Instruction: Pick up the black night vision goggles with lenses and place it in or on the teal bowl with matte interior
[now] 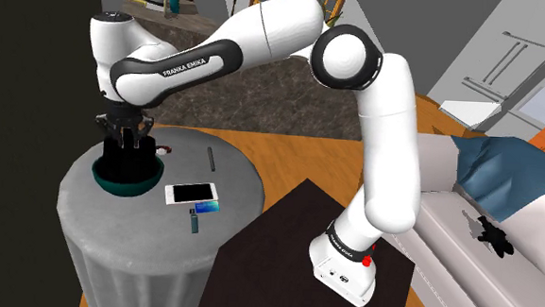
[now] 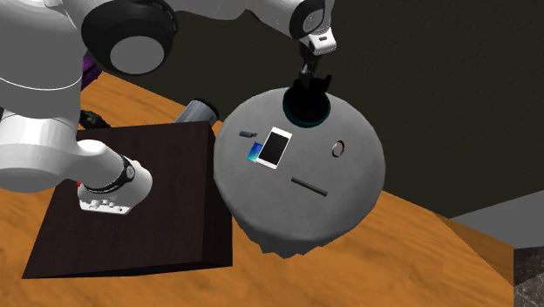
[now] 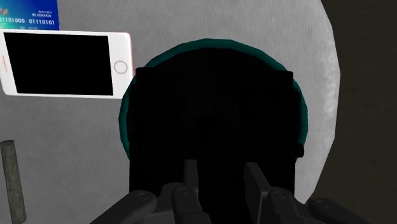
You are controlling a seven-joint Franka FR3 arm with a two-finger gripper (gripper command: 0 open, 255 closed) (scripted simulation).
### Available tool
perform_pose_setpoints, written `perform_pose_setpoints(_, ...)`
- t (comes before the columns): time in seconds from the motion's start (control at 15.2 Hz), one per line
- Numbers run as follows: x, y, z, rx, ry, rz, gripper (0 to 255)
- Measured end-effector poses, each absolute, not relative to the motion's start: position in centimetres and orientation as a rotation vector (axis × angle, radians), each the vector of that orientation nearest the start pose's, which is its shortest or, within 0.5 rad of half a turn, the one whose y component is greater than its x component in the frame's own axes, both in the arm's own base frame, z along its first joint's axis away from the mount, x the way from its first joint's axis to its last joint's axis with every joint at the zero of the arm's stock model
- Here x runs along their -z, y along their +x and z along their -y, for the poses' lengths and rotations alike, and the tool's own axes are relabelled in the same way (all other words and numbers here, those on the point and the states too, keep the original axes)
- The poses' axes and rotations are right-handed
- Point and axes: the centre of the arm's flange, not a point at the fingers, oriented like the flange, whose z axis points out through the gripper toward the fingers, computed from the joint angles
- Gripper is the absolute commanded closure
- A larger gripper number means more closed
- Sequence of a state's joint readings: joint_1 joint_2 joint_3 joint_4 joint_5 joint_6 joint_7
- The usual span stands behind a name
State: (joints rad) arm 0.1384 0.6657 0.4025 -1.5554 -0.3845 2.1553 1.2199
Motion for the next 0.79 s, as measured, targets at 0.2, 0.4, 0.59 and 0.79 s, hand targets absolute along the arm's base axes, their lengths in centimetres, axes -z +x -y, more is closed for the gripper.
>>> perform_pose_setpoints(0.2, -26.3, 62.8, -31.1, 0.09, -3.073, -0.853, 255)
perform_pose_setpoints(0.4, -25.3, 62.9, -31.1, 0.091, -3.073, -0.853, 255)
perform_pose_setpoints(0.59, -25.2, 62.9, -31.1, 0.092, -3.072, -0.853, 255)
perform_pose_setpoints(0.79, -25.2, 62.9, -31.1, 0.092, -3.072, -0.853, 0)
